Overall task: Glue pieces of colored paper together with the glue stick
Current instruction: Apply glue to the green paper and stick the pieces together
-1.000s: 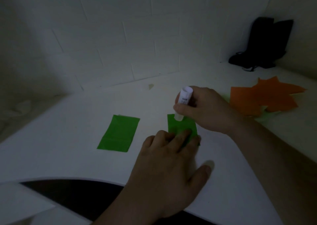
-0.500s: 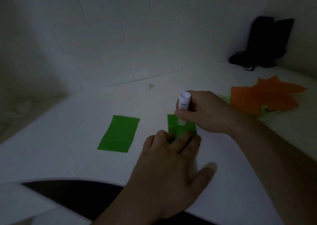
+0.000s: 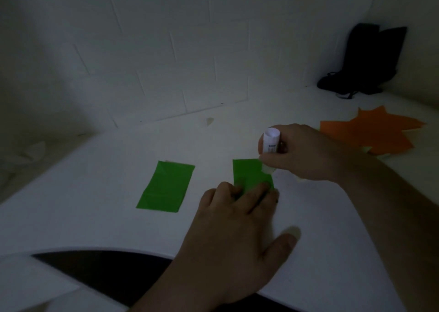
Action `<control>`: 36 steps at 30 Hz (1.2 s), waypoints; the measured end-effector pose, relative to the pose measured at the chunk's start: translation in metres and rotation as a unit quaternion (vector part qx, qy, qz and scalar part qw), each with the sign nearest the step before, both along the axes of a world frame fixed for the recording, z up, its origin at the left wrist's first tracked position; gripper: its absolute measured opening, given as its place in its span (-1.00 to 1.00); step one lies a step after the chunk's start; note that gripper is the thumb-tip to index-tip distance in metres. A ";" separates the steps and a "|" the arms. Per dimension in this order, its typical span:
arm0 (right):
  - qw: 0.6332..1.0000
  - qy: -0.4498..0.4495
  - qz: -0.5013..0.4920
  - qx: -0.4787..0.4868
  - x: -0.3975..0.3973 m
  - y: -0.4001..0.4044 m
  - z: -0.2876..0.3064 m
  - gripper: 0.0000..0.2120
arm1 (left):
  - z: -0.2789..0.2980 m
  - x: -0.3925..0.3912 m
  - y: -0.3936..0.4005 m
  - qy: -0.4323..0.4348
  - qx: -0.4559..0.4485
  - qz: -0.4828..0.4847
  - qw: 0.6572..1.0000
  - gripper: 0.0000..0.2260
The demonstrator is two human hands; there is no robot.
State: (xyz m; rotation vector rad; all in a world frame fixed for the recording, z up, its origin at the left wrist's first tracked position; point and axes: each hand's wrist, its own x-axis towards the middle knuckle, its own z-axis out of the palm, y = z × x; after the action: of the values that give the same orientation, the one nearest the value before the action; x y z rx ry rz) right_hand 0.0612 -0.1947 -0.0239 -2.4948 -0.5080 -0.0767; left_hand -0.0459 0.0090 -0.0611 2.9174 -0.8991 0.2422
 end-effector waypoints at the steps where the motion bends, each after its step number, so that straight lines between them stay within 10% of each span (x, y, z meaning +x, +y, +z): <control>1: 1.000 -0.004 0.000 -0.003 0.000 0.000 0.000 -0.90 | 0.000 0.000 0.000 0.001 -0.001 0.001 1.000 -0.35; 14: 0.990 -0.118 -0.032 0.064 -0.003 0.006 0.004 -0.89 | 0.000 0.000 0.001 -0.001 0.002 -0.002 1.000 -0.35; 36: 0.998 -0.017 0.006 0.063 -0.006 0.029 -0.008 -0.87 | -0.004 0.001 0.000 -0.002 0.036 -0.003 0.999 -0.32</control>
State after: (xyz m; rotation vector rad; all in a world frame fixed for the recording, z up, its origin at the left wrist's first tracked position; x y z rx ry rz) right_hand 0.0552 -0.1661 -0.0317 -2.3700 -0.5156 -0.1412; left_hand -0.0453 0.0093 -0.0651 2.9808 -0.9377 0.2193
